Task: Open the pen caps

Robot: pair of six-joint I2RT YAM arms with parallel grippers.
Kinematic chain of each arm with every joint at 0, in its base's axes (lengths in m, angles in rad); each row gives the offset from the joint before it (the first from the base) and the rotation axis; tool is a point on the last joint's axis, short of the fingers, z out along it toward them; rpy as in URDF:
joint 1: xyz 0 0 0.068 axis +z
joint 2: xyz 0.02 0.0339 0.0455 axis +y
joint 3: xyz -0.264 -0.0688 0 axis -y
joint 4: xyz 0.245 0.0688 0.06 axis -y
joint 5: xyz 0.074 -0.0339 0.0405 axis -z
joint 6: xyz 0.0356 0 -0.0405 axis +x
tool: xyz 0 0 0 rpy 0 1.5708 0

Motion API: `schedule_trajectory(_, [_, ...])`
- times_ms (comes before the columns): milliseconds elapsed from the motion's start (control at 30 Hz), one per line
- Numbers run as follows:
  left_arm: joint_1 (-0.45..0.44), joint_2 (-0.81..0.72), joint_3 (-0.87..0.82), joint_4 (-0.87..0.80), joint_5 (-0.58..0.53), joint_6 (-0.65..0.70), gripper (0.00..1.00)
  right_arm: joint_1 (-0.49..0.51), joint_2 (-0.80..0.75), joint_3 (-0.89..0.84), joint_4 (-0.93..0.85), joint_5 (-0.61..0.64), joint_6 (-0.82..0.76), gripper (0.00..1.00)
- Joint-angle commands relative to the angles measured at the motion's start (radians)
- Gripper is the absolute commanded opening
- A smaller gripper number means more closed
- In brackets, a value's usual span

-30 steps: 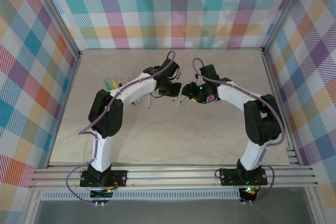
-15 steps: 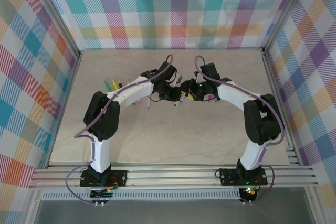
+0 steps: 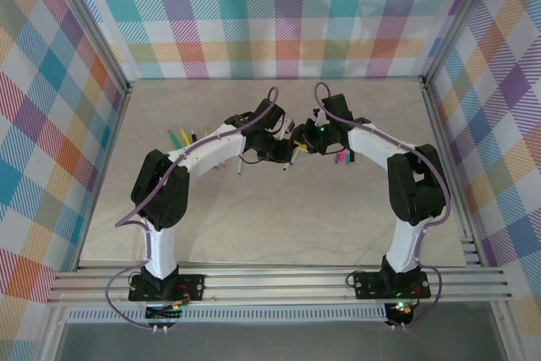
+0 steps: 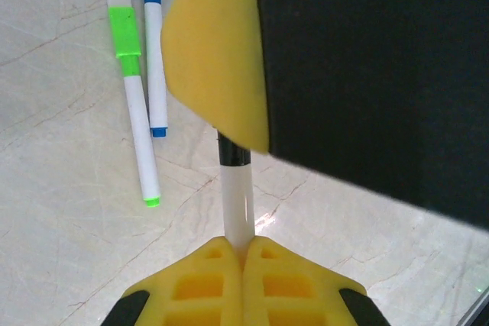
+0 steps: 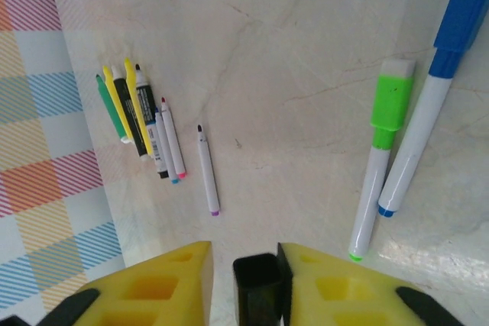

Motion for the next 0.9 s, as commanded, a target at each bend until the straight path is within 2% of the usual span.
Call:
schedule_trajectory(0, [-0.009,-0.046,-0.018,-0.009,0.013,0.030,0.00,-0.004,0.011,0.034,-0.009,-0.019,-0.009,0.28])
schedule_trajectory(533, [-0.009,-0.029,0.024,-0.032,-0.004,0.033,0.00,-0.004,0.028,0.014,0.008,-0.068,-0.017,0.28])
schedule_trajectory(733, [-0.009,-0.021,0.038,-0.034,-0.007,0.030,0.00,-0.004,0.025,-0.002,0.014,-0.068,-0.021,0.19])
schedule_trajectory(867, [-0.009,-0.017,0.051,-0.042,-0.010,0.030,0.00,-0.004,0.020,-0.015,0.019,-0.065,-0.023,0.00])
